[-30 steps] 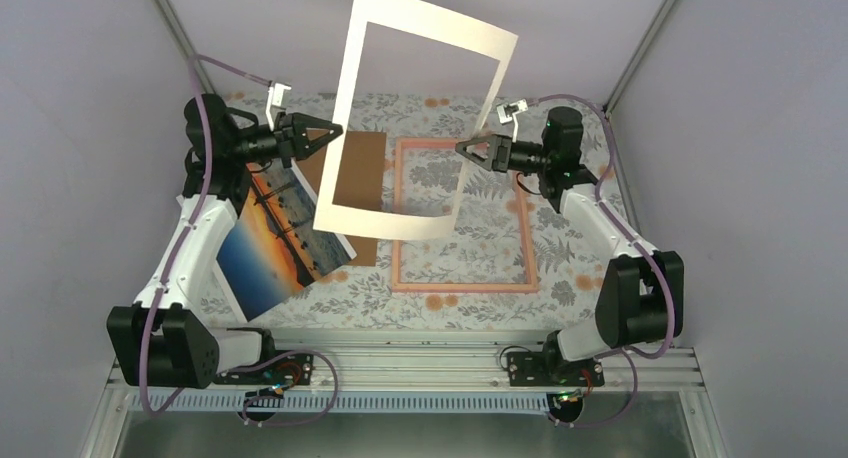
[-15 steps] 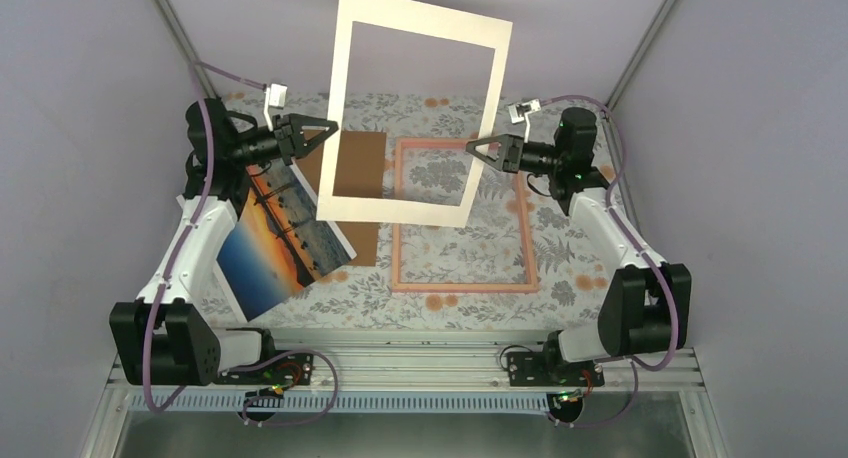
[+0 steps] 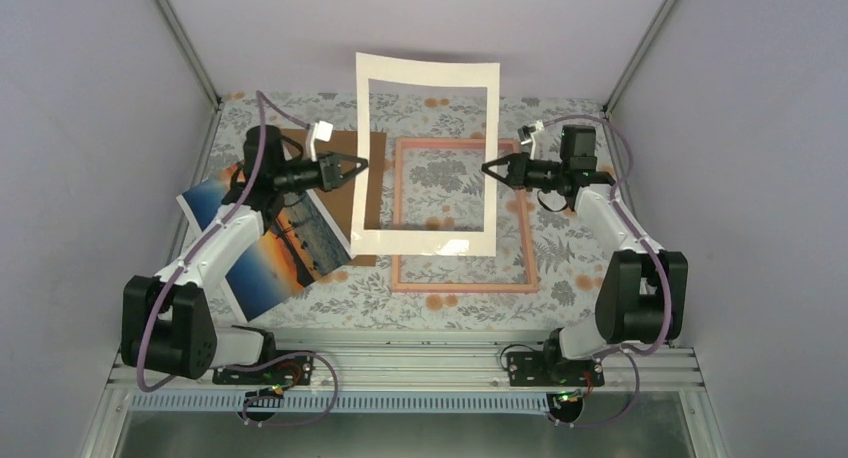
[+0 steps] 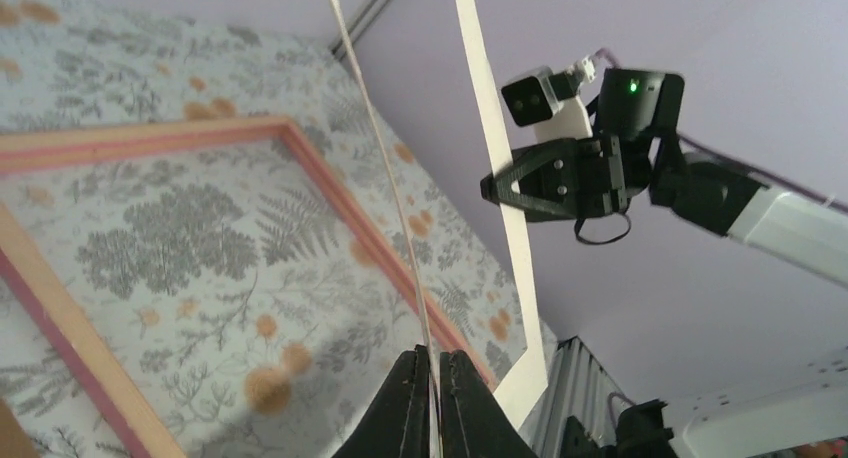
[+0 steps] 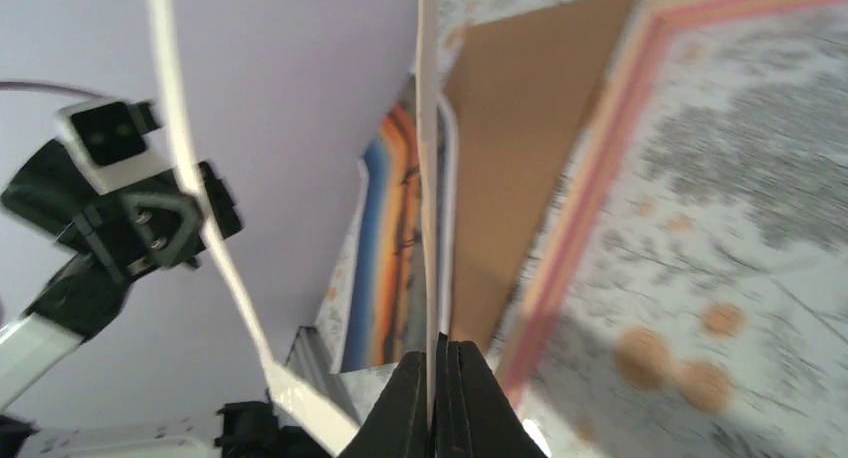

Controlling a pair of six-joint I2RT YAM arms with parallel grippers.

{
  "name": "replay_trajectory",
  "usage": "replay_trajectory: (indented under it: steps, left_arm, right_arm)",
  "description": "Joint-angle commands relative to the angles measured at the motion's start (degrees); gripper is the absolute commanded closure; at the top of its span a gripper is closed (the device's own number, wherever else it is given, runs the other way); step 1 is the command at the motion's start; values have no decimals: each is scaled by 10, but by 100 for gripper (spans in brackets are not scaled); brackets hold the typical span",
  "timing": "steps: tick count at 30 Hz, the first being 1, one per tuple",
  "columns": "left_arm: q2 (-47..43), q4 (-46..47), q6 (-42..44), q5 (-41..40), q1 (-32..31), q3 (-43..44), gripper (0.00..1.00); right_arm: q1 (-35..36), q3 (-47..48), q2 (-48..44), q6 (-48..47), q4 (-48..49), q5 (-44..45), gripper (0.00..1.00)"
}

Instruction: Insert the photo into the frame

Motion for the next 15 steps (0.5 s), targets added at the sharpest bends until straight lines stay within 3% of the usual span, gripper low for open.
replay_trajectory:
  steps: [1, 4, 6, 9, 12, 15]
  left_arm:
    - [26, -32, 51, -60, -41, -28, 93]
    - [52, -31, 62, -74, -59, -32, 91]
    - [75, -30, 66, -83, -63, -33, 83]
    - [95, -47, 84, -109, -63, -36, 50]
    - [90, -89, 116, -178, -61, -34, 5]
    - [85, -130, 151, -244, -54, -22, 0]
  right_arm:
    - [-31, 10, 30, -112, -128, 70, 96]
    - [-37, 4, 50, -141, -146, 84, 96]
    - [-37, 8, 72, -150, -149, 91, 96]
    - [-37, 23, 103, -163, -156, 102, 96]
    - [-38, 29, 146, -174, -162, 126, 96]
    - [-41, 27, 175, -189, -168, 149, 96]
